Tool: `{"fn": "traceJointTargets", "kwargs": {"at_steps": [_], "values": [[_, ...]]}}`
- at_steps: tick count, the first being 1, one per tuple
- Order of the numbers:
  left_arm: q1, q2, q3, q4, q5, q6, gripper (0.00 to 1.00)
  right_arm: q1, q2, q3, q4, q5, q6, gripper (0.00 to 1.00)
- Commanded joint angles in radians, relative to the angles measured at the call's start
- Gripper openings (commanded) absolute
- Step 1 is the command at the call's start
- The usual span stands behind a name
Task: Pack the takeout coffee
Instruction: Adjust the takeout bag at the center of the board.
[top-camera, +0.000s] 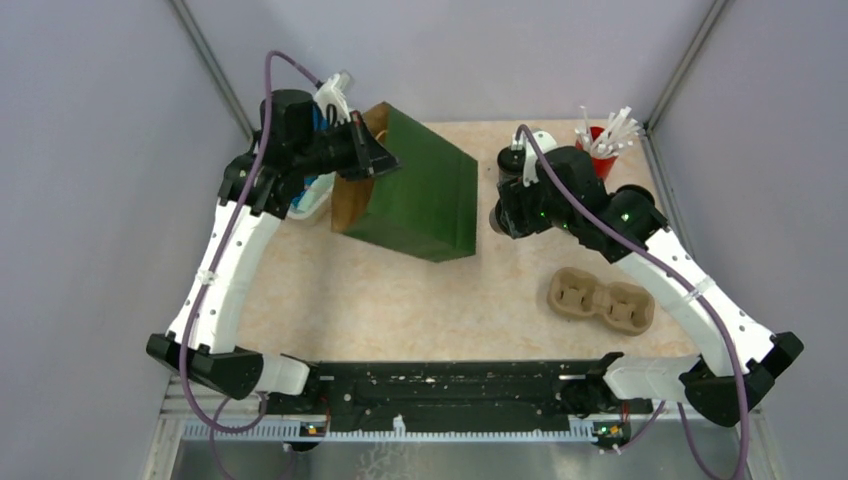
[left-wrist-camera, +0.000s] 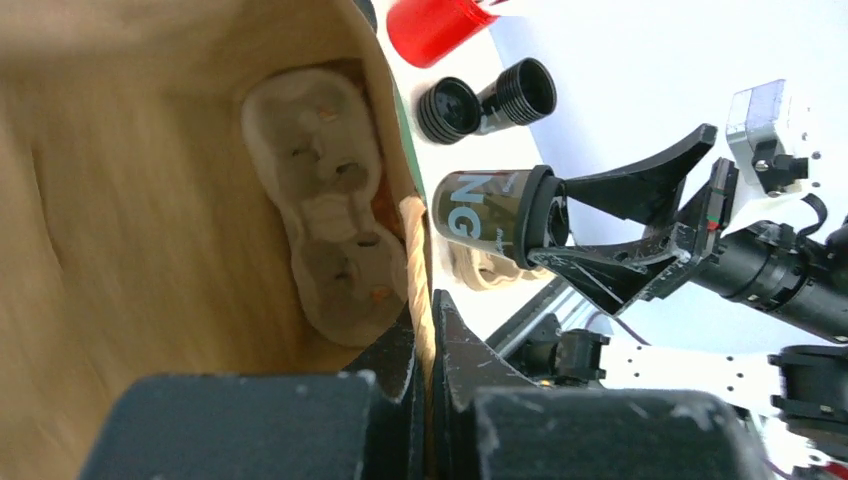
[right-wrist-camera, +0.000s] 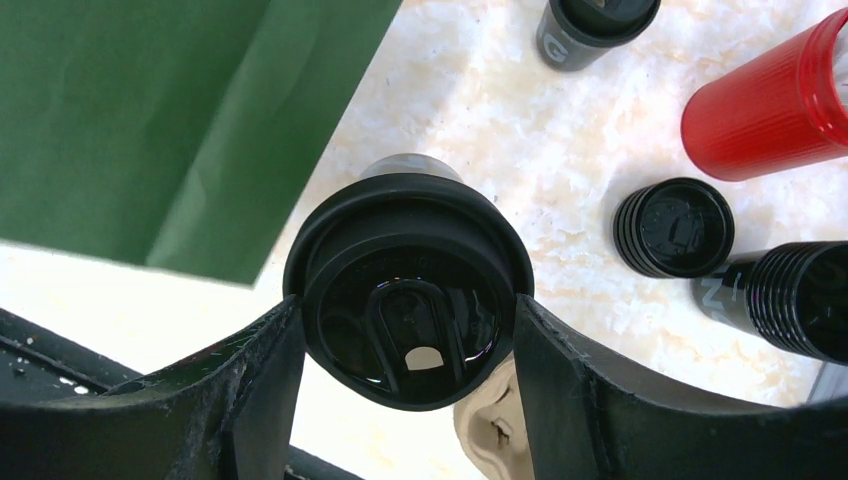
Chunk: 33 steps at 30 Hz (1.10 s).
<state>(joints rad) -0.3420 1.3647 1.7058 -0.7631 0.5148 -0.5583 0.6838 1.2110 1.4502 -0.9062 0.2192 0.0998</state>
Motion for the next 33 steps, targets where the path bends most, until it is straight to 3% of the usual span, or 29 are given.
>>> {"fn": "traceJointTargets", "kwargs": {"at_steps": [1,8,10,15,17,18,21,23,27,33], "values": [[-0.054,0.089,0.146,-0.194,-0.131,0.179,0.00,-0.009,-0.024,0.058,0.008,0.019,-0.005,0.31],[-0.254,0.285,0.402,-0.470,-0.423,0.442,0.00,-0.010,-0.029,0.057,-0.015,0.056,0.006,0.31],[-0.302,0.298,0.392,-0.481,-0.489,0.488,0.00,-0.010,-0.035,0.049,-0.020,0.072,0.006,0.31],[-0.362,0.278,0.310,-0.452,-0.494,0.525,0.00,-0.010,-0.049,0.032,-0.028,0.095,0.005,0.31],[-0.390,0.277,0.305,-0.456,-0.488,0.526,0.07,-0.009,-0.053,0.024,-0.027,0.095,0.007,0.31],[-0.404,0.277,0.307,-0.459,-0.481,0.521,0.17,-0.009,-0.054,0.021,-0.027,0.092,0.008,0.31],[-0.422,0.268,0.330,-0.483,-0.471,0.459,0.57,-0.009,-0.052,0.022,-0.023,0.084,0.011,0.31],[-0.422,0.252,0.370,-0.512,-0.483,0.376,0.70,-0.009,-0.046,0.031,-0.026,0.082,0.011,0.31],[-0.422,0.173,0.393,-0.530,-0.465,0.159,0.80,-0.009,-0.040,0.050,-0.028,0.073,0.007,0.31],[-0.422,-0.019,0.274,-0.492,-0.482,-0.144,0.77,-0.010,-0.037,0.043,-0.017,0.058,-0.009,0.31]]}}
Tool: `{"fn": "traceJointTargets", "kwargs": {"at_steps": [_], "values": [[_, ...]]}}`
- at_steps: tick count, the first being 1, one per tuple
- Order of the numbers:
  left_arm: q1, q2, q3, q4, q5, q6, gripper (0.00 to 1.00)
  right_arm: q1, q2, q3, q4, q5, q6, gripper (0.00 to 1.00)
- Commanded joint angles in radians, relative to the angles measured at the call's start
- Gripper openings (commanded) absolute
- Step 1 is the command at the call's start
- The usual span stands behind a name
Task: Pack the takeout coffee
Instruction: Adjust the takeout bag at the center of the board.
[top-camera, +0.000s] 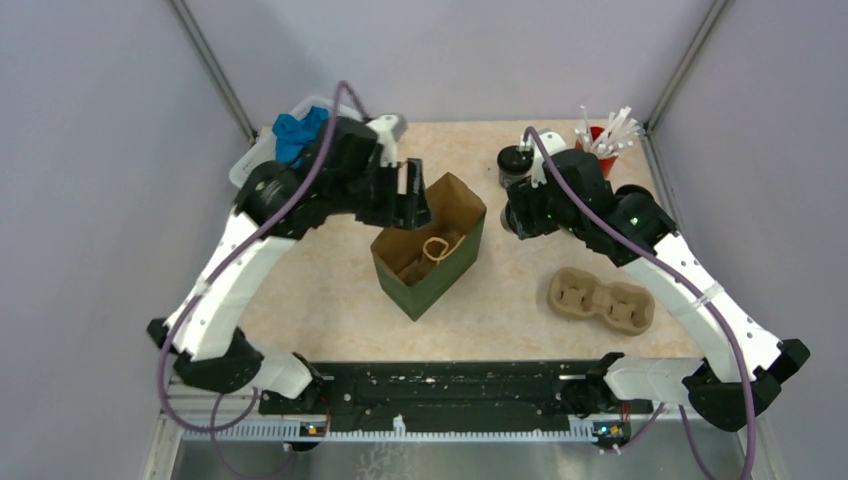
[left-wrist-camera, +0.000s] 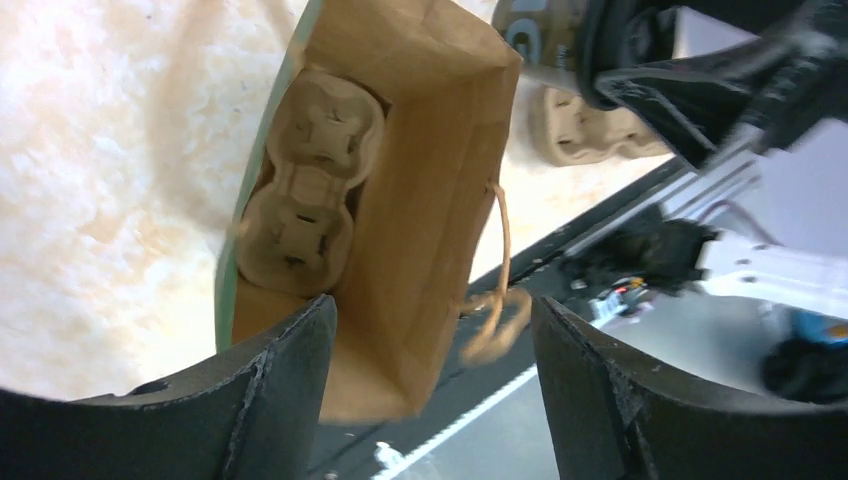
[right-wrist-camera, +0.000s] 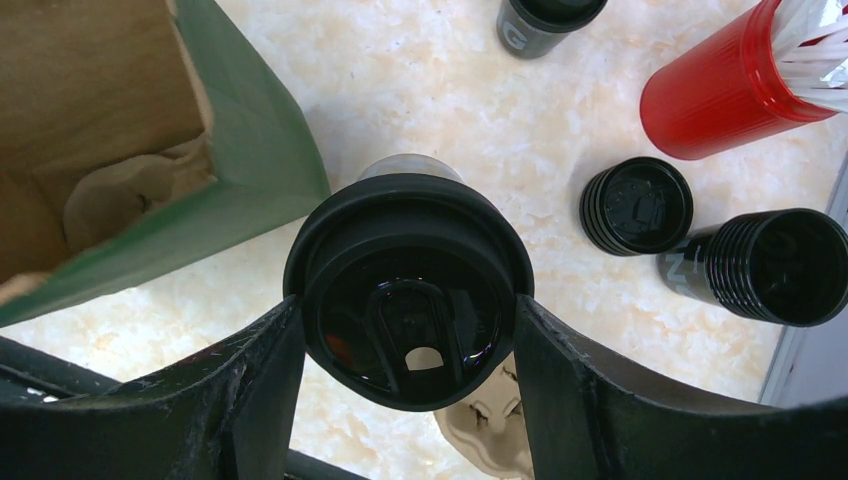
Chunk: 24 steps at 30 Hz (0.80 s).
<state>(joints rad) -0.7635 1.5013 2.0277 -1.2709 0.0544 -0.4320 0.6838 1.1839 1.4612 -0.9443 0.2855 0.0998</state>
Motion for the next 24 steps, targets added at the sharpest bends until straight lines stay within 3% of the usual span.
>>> {"fn": "traceJointTargets", "kwargs": {"at_steps": [1,6,9,12,15,24], "values": [[0.000,-0.190,-0.071,0.015,-0.038,-0.329,0.76,-0.009,-0.010,0.030,0.023,-0.009,-0.010,0.31],[0.000,-0.326,-0.216,-0.051,-0.120,-0.663,0.74,-0.009,-0.024,0.012,0.033,-0.018,-0.014,0.31],[0.000,-0.376,-0.333,-0.083,-0.154,-0.772,0.77,-0.009,-0.042,-0.005,0.042,-0.020,-0.013,0.31],[0.000,-0.397,-0.431,-0.009,-0.195,-0.805,0.85,-0.010,-0.059,-0.020,0.045,-0.022,-0.011,0.31],[0.000,-0.332,-0.437,0.017,-0.214,-0.788,0.84,-0.009,-0.076,-0.026,0.037,-0.021,-0.013,0.31],[0.004,-0.294,-0.469,-0.026,-0.381,-0.887,0.70,-0.010,-0.104,-0.027,0.025,-0.020,-0.012,0.31]]}}
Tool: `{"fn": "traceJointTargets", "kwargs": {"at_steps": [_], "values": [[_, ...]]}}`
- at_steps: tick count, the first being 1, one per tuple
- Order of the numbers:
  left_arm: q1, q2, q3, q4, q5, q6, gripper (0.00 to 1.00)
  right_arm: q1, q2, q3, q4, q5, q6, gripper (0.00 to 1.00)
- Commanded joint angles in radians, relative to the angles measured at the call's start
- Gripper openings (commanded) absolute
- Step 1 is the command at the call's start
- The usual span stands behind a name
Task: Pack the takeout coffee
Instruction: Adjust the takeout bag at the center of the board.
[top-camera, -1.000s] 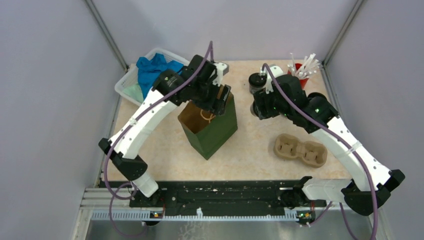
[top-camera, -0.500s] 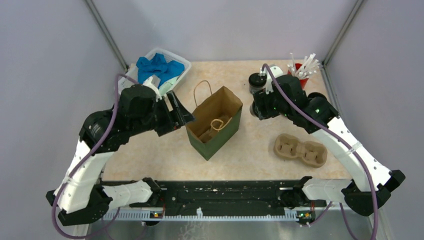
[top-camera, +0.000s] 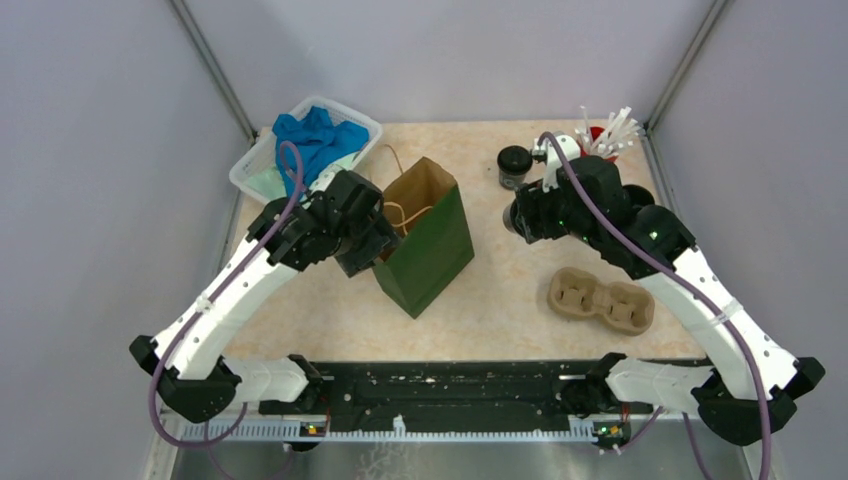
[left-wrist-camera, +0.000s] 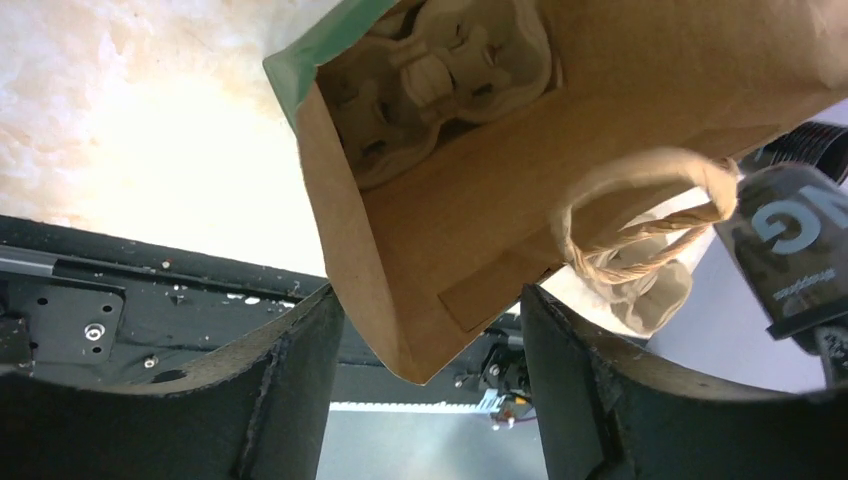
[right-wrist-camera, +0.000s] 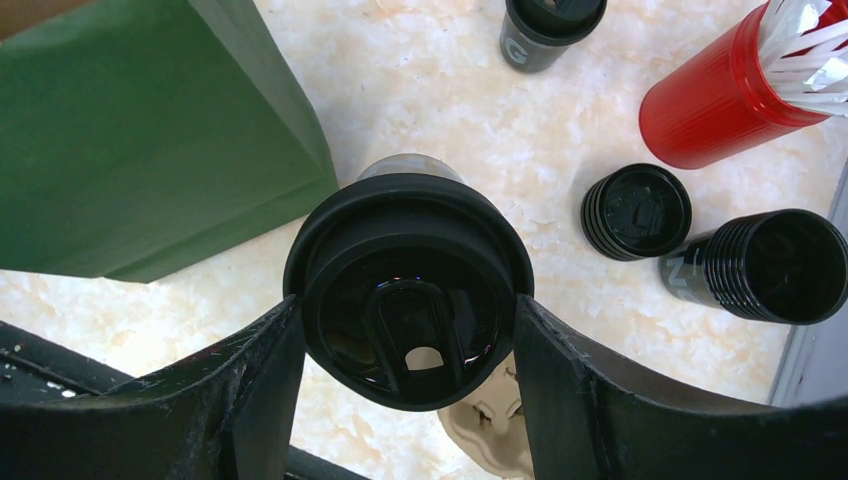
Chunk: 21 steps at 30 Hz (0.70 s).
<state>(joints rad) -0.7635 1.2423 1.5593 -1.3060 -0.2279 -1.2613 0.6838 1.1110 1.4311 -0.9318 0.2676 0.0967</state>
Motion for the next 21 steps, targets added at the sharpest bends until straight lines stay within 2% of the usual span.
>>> {"fn": "traceJointTargets", "kwargs": {"at_steps": [1,5,10,15,17,21], "values": [[0.004,-0.040,0.000,0.017,-0.105,-0.054,0.69,-0.009,-0.030,0.003,0.010,-0.001,-0.010,0.31],[0.004,-0.059,0.002,-0.022,-0.125,-0.062,0.66,-0.009,-0.033,0.005,0.008,-0.001,-0.013,0.31],[0.006,-0.103,-0.004,-0.044,-0.140,-0.076,0.74,-0.010,-0.024,0.014,0.007,-0.004,-0.024,0.31],[0.006,-0.116,-0.005,-0.056,-0.139,-0.090,0.77,-0.009,-0.018,0.007,0.017,-0.018,-0.027,0.31],[0.007,-0.117,-0.022,-0.049,-0.146,-0.112,0.75,-0.010,-0.014,0.009,0.018,-0.025,-0.027,0.31],[0.007,-0.123,-0.089,-0.006,-0.093,-0.195,0.64,-0.010,-0.015,0.019,0.017,-0.027,-0.030,0.31]]}}
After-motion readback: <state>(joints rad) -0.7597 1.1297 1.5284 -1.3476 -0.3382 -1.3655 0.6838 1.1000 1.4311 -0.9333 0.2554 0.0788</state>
